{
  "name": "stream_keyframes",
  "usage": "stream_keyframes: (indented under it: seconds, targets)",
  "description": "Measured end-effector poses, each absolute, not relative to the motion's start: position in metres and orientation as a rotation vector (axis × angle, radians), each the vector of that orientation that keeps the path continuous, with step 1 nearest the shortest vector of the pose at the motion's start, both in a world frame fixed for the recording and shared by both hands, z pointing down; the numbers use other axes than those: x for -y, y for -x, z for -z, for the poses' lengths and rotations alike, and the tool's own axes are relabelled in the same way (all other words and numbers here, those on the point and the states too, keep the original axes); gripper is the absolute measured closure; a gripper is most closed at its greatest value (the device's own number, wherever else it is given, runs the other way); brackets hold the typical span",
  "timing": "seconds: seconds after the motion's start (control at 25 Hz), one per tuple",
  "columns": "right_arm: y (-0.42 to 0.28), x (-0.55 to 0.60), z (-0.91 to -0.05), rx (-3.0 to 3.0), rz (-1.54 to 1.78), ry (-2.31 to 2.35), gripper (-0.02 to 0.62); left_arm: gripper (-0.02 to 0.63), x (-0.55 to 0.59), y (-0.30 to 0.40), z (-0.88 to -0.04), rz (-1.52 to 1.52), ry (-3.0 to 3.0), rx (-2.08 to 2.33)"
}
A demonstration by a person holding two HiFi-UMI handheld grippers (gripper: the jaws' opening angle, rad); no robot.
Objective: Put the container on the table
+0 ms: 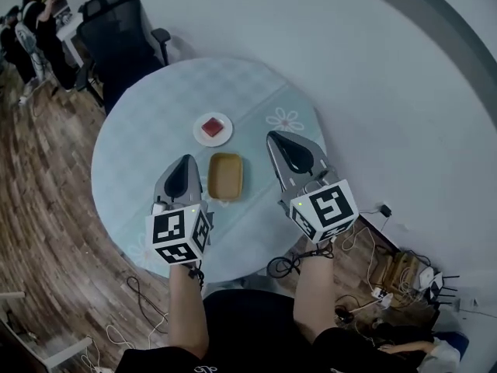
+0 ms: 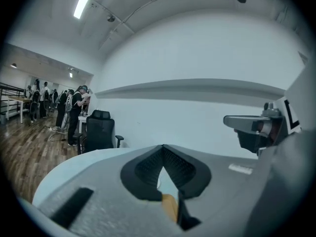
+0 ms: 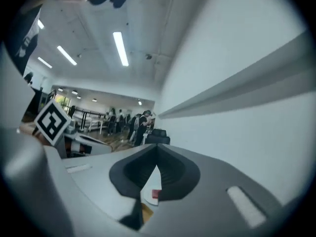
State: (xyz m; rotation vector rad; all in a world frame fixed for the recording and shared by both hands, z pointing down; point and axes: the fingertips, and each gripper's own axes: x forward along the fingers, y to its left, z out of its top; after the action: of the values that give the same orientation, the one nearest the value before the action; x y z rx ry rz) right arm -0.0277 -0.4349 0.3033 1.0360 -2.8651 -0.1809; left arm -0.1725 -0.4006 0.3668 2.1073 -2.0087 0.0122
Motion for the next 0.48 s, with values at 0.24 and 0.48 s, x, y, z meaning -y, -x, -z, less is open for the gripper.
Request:
stream_keyframes:
  seconds: [0.24,0.48]
  targets:
    - [-0.058,0.449,-0.329,2.702,-0.047,-1.578,0.586,0.603,0.412,0.145,-0.361,-0.034,-2.169,1.969]
    - [-0.073,0.451,-0.325,2.736,-0.075,-1.585,0.586,0.603,0.416,0.137,-0.357,-0.033,-2.182,1.967]
